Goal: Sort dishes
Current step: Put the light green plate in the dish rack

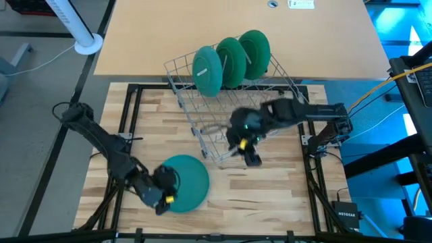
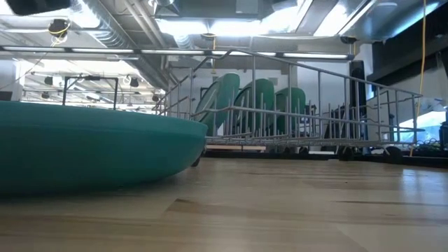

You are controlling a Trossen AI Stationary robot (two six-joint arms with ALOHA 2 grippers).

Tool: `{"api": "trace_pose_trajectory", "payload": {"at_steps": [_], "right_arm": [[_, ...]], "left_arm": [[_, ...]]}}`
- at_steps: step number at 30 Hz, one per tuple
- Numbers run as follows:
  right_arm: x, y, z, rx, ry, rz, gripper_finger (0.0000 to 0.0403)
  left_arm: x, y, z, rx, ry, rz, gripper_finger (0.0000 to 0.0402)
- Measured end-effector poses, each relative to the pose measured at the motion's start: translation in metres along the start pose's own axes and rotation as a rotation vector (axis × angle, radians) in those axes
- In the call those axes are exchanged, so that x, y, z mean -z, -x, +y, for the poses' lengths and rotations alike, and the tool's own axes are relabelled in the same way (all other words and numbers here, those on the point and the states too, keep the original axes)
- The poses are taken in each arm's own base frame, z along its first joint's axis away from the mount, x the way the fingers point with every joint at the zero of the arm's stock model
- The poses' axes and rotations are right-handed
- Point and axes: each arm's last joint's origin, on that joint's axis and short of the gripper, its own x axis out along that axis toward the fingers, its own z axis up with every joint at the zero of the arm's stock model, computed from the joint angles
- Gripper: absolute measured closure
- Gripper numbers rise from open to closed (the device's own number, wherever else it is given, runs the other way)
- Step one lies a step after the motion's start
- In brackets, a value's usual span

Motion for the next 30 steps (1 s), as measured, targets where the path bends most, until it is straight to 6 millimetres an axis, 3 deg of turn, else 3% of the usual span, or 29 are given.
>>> {"api": "trace_pose_trajectory", "payload": {"at_steps": [7, 12, 21, 30], "right_arm": [[0.001, -0.014, 0.057, -0.09, 0.1, 0.017, 0.0288], [-0.002, -0.03, 0.09, -0.155, 0.101, -0.007, 0.0288], [-0.004, -0.072, 0.134, -0.129, 0.181, -0.035, 0.0288], [0.003, -0.121, 0.152, -0.076, 0.122, 0.022, 0.0288]], "left_arm": [[0.032, -0.049, -0.023, 0.03, -0.074, 0.098, 0.0329], [0.048, -0.068, -0.03, 0.064, -0.077, 0.193, 0.0329], [0.054, -0.071, -0.03, 0.081, -0.162, 0.246, 0.0329], [0.057, -0.07, -0.023, 0.032, -0.295, 0.283, 0.0329]]}}
